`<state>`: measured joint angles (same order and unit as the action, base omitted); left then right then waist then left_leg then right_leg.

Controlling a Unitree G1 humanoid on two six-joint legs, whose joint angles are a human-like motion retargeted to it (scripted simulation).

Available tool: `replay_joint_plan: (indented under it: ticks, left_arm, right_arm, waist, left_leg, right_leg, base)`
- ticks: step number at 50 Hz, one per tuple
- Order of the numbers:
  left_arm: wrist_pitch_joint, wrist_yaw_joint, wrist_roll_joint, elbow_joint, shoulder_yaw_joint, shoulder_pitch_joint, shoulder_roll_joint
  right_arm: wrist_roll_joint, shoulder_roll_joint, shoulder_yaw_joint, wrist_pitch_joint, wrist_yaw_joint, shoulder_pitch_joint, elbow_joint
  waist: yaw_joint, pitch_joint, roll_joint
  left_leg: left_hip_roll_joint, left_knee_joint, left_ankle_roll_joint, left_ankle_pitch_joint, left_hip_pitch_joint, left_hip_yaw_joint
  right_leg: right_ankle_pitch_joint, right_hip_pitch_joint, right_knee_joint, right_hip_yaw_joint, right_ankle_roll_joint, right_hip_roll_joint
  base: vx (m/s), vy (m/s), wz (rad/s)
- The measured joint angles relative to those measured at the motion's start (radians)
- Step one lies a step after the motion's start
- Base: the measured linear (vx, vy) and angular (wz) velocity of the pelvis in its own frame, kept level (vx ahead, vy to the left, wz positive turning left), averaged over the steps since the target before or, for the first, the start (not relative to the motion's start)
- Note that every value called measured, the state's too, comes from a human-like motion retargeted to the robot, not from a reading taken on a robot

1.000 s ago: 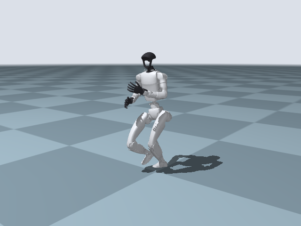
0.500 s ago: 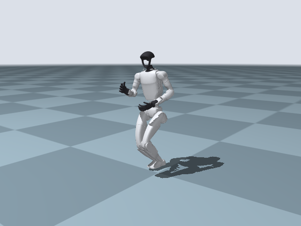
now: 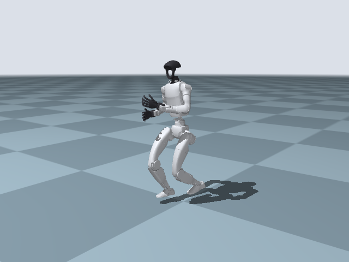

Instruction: Walk

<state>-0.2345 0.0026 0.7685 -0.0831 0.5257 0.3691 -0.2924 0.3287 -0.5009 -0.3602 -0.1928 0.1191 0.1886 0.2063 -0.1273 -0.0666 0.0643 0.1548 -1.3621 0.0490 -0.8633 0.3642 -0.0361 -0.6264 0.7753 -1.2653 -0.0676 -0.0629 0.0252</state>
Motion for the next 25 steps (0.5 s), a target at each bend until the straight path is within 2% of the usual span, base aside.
replay_joint_plan:
  ticks: [3, 5, 7, 10, 16, 21, 25]
  left_arm:
    - [0.037, -0.039, 0.026, 0.016, 0.020, -0.084, 0.018]
    - [0.068, -0.065, 0.032, 0.041, 0.025, -0.153, 0.031]
    - [0.099, -0.092, 0.044, 0.071, 0.023, -0.232, 0.040]
    - [0.134, -0.135, 0.068, 0.093, 0.011, -0.348, 0.027]
    - [0.158, -0.189, 0.105, 0.088, 0.021, -0.489, -0.041]
    - [0.159, -0.199, 0.083, 0.103, 0.055, -0.464, -0.065]
    - [0.146, -0.192, 0.059, 0.135, 0.072, -0.397, -0.054]
  right_arm:
    - [0.015, 0.005, -0.003, 0.016, -0.006, -0.032, 0.019]
    - [0.014, 0.015, -0.017, 0.029, -0.008, -0.085, 0.018]
    - [0.014, 0.033, -0.037, 0.039, -0.010, -0.147, 0.008]
    - [0.029, 0.054, -0.064, 0.043, -0.023, -0.219, 0.001]
    - [0.057, 0.046, -0.106, 0.029, -0.069, -0.224, 0.016]
    - [0.042, 0.036, -0.130, 0.026, -0.095, -0.199, -0.017]
    - [0.025, 0.039, -0.135, 0.034, -0.104, -0.179, -0.069]
  waist:
    - [0.046, -0.017, 0.034]
    - [0.076, -0.029, 0.040]
    - [0.107, -0.036, 0.035]
    - [0.144, -0.032, 0.021]
    - [0.113, 0.048, -0.042]
    - [0.068, 0.074, -0.065]
    - [0.047, 0.074, -0.066]
  left_leg:
    - [-0.073, -0.228, -0.048, 0.060, 0.034, 0.003]
    - [-0.107, -0.347, -0.053, 0.084, 0.090, 0.010]
    - [-0.131, -0.379, -0.029, 0.059, 0.157, 0.021]
    - [-0.140, -0.266, 0.022, -0.009, 0.231, 0.040]
    - [-0.009, 0.172, 0.067, -0.009, 0.227, 0.080]
    - [0.050, 0.261, 0.085, -0.009, 0.168, 0.087]
    - [0.063, 0.248, 0.082, -0.009, 0.155, 0.082]
  right_leg:
    - [-0.061, -0.048, -0.006, -0.020, 0.058, 0.069]
    - [-0.106, -0.070, -0.016, -0.027, 0.089, 0.085]
    - [-0.137, -0.096, -0.001, -0.029, 0.101, 0.082]
    - [-0.145, -0.153, 0.061, -0.032, 0.091, 0.057]
    - [-0.125, -0.187, 0.124, -0.030, 0.031, -0.081]
    - [-0.167, -0.193, 0.076, -0.049, 0.032, -0.154]
    - [-0.182, -0.195, 0.051, -0.059, 0.040, -0.165]
  base:
    - [0.00, -0.05, -0.40]
    - [0.00, 0.00, 0.00]
    - [0.00, 0.00, 0.00]
    - [0.07, -0.02, 0.09]
    - [0.11, 0.00, 0.43]
    - [0.11, 0.01, 0.38]
    - [0.07, 0.02, 0.25]
